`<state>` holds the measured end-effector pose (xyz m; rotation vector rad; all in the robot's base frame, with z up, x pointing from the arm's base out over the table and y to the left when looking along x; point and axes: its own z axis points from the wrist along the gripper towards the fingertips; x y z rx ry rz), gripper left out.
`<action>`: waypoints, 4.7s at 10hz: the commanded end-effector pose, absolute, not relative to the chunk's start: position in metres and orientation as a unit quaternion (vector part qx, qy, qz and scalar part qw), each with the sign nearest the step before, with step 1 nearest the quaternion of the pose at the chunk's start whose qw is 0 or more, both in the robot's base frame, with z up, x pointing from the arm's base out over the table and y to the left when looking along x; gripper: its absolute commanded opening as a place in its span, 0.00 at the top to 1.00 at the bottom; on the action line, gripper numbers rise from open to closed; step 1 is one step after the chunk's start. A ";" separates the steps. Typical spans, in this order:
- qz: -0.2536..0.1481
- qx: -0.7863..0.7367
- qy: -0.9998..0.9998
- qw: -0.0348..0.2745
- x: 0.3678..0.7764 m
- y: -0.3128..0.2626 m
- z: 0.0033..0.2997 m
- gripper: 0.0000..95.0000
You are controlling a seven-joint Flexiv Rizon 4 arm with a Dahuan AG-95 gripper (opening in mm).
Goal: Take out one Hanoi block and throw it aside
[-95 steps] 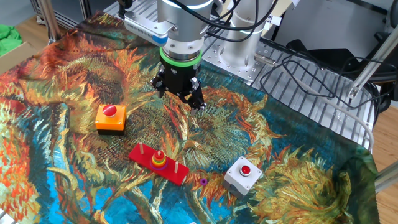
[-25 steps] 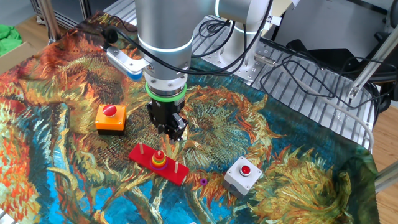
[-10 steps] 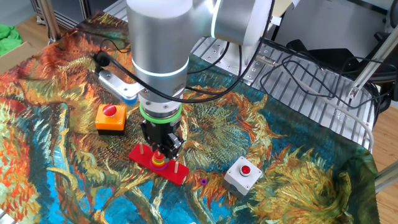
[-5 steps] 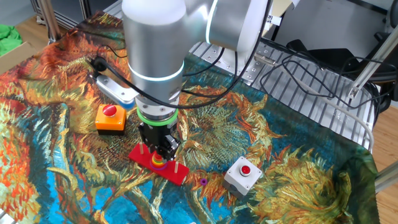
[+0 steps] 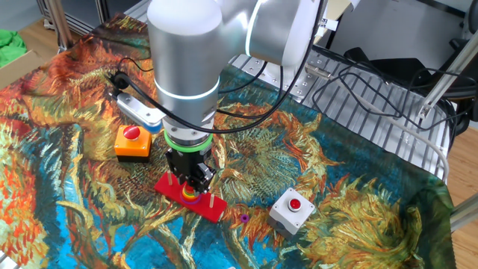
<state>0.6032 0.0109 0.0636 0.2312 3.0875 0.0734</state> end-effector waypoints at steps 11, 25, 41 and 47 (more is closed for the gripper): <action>0.021 0.072 0.997 0.024 0.597 0.011 0.059 0.80; 0.016 0.064 0.998 0.004 0.598 0.012 0.091 1.00; 0.013 0.061 0.998 -0.005 0.551 0.032 0.088 1.00; 0.011 0.006 1.000 0.001 0.530 0.036 0.080 1.00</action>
